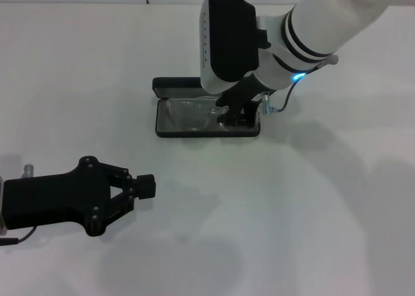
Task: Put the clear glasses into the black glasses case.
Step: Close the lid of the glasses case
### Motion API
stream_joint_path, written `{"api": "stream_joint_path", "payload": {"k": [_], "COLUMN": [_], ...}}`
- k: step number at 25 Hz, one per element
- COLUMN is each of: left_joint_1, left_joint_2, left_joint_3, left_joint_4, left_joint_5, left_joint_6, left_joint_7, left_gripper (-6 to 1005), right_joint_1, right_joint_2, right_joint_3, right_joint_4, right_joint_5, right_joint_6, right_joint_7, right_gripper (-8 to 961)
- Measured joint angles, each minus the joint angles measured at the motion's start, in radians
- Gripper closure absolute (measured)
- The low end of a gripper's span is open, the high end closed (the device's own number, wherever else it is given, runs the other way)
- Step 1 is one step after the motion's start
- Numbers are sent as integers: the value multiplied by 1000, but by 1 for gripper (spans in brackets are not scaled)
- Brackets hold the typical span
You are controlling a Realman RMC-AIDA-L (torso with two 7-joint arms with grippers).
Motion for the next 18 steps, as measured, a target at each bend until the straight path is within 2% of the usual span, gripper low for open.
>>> {"api": "stream_joint_path", "payload": {"k": [4,12,16,18], "left_joint_1": [4,21,18,18], "left_joint_2": [0,0,0,0], "left_joint_3": [-5,-53,-54,-62], "left_joint_4": [0,0,0,0], "left_joint_5": [-1,-4,-5,-5], "left_joint_6": [0,9,10,10], "left_joint_7": [1,1,2,3], "left_gripper": [934,934,934,934], "right_joint_1": [-30,-171,-236,-303], "right_joint_2": [0,0,1,0], "right_joint_3": [6,56,71,81], "right_joint_4": [-57,-285,-320,-342], "right_joint_5": [-2,-62,-42,17], "right_joint_6": [-3,-7,-3,35], "right_joint_7": [5,6,8,-5], "right_gripper": [715,739,751,757]}}
